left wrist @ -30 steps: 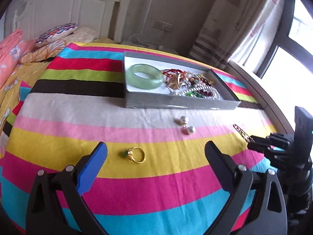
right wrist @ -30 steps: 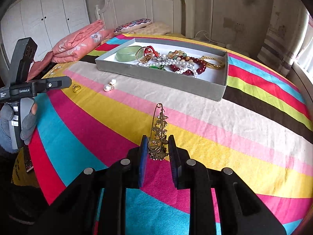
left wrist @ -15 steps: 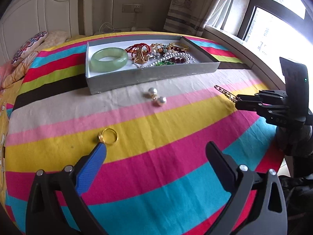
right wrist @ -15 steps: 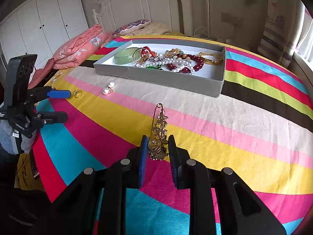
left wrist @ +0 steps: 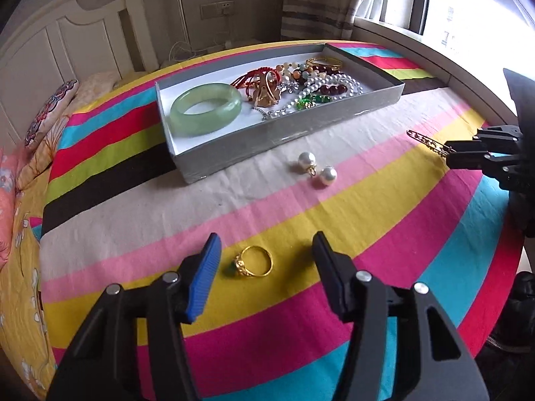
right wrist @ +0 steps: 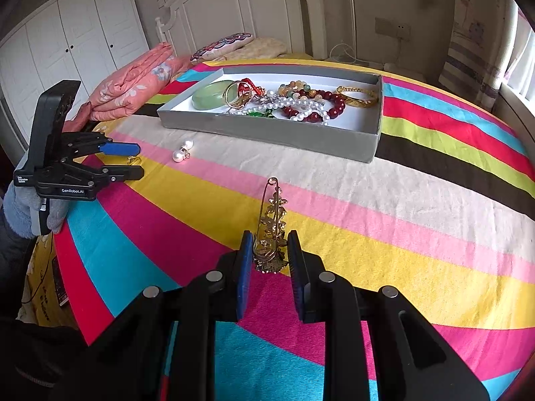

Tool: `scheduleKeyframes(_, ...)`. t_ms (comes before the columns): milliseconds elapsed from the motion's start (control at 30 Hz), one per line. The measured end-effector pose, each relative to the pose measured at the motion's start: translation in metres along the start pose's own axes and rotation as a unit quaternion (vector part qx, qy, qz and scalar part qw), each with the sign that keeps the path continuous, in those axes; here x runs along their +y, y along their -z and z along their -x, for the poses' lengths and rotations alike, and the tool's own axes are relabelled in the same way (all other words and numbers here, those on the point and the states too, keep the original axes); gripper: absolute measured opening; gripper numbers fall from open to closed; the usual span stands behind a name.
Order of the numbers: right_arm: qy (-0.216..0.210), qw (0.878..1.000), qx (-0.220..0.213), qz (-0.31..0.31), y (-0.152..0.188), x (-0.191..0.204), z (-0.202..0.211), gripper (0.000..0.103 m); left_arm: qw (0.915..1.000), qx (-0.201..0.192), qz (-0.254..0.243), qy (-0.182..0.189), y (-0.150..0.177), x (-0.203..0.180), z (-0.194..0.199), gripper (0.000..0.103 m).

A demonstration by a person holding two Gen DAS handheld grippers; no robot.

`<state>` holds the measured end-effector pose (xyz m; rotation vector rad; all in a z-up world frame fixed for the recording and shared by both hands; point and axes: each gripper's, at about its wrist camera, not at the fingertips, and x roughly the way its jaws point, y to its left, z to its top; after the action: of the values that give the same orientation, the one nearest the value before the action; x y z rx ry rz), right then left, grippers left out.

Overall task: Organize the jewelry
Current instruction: 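Grasp the gold green-stone ring with the left tool while the right tool holds the brooch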

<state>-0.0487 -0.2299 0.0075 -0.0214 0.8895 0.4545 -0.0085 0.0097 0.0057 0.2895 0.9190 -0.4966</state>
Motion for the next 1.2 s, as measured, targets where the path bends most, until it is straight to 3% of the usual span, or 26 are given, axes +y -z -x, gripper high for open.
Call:
scheduleKeyframes(100, -0.002, 1.0, 0.0, -0.001, 0.0, 0.0, 0.0, 0.022, 1.0, 0.0, 0.002, 0.002, 0.003, 0.002, 0.0, 0.053)
scheduleKeyframes(167, -0.003, 1.0, -0.001, -0.003, 0.0, 0.0, 0.0, 0.022, 0.9998, 0.004, 0.016, -0.005, 0.005, -0.001, 0.004, 0.045)
scheduleKeyframes(267, -0.004, 1.0, -0.002, -0.004, 0.001, 0.0, 0.001, 0.022, 0.9975, 0.018, 0.062, -0.03, 0.013, -0.01, 0.011, 0.044)
scheduleKeyframes(333, -0.005, 1.0, -0.002, -0.004, 0.001, 0.0, 0.001, 0.022, 0.9968, 0.015, 0.076, -0.015, 0.02, -0.024, 0.018, 0.042)
scheduleKeyframes(433, -0.004, 1.0, -0.002, -0.004, 0.001, 0.0, 0.002, 0.022, 0.9979, -0.002, 0.063, 0.017, 0.026, -0.047, 0.027, 0.041)
scheduleKeyframes(533, -0.004, 1.0, -0.002, -0.005, 0.001, 0.0, 0.002, 0.022, 0.9985, -0.011, 0.053, 0.006, 0.023, -0.047, 0.031, 0.043)
scheduleKeyframes(667, -0.006, 1.0, -0.002, -0.006, 0.0, -0.001, 0.002, 0.022, 0.998, -0.01, 0.059, -0.018, 0.015, -0.021, 0.029, 0.056)
scheduleKeyframes(767, -0.01, 1.0, 0.003, -0.004, 0.0, 0.0, 0.0, 0.022, 0.9992, -0.007, 0.01, -0.039, 0.011, -0.016, 0.021, 0.056)
scheduleKeyframes(900, -0.01, 1.0, 0.004, -0.003, 0.001, 0.001, -0.001, 0.022, 0.9991, 0.001, -0.033, -0.028, 0.007, -0.015, 0.007, 0.055)
scheduleKeyframes(967, -0.01, 1.0, 0.005, -0.004, 0.0, 0.001, -0.002, 0.022, 0.9991, 0.001, -0.042, -0.003, 0.006, -0.014, 0.007, 0.04)
scheduleKeyframes(1067, -0.009, 1.0, 0.007, -0.003, 0.0, 0.002, -0.003, 0.022, 0.9987, 0.0, -0.052, -0.003, 0.007, -0.019, 0.008, 0.022)
scheduleKeyframes(1200, -0.009, 1.0, 0.006, -0.003, 0.001, 0.002, -0.003, 0.022, 0.998, -0.008, -0.052, -0.033, 0.012, -0.027, 0.011, 0.022)
